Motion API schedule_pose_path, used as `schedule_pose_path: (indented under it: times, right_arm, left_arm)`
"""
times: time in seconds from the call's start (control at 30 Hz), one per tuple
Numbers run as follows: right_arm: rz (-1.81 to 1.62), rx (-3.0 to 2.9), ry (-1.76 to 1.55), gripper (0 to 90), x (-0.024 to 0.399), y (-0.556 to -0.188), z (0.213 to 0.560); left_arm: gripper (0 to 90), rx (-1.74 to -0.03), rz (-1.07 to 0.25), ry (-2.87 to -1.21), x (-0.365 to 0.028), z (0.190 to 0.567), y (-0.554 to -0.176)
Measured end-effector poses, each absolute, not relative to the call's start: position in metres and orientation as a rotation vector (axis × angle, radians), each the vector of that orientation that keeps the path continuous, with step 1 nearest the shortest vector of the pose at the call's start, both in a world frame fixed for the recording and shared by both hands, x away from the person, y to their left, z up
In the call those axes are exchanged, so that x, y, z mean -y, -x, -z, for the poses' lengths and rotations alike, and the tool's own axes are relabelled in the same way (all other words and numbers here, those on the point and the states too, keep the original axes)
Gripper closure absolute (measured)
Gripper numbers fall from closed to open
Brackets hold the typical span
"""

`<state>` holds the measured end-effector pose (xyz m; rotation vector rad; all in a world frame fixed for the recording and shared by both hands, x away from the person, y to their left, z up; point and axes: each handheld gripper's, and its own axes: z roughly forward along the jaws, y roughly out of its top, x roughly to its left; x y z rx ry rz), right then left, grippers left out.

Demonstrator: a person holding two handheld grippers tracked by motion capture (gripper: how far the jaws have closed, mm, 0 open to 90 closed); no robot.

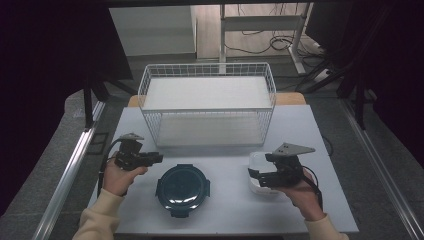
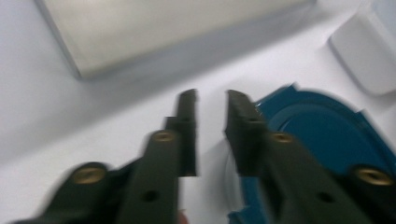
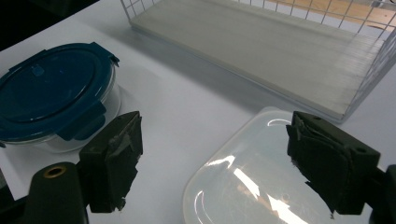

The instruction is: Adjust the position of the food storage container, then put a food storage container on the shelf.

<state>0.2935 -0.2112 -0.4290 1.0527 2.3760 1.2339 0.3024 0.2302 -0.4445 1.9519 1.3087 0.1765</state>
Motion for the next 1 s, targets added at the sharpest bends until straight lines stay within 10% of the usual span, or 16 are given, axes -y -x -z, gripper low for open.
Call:
schedule_pose_path:
  times: [0.23, 1.0]
  right_arm:
    - [-1.267, -2.374, -1.03, 16.8, 0.208, -0.297, 0.423]
    - [-1.304, -2.412, -1.135, 14.8, 0.176, -0.29, 0.425]
  left_arm:
    - [31.5, -1.336, -0.22, -1.894, -0.222, 0.428, -0.279]
    - [17.6, -1.269, -0.148, -1.852, -0.219, 0.432, -0.253]
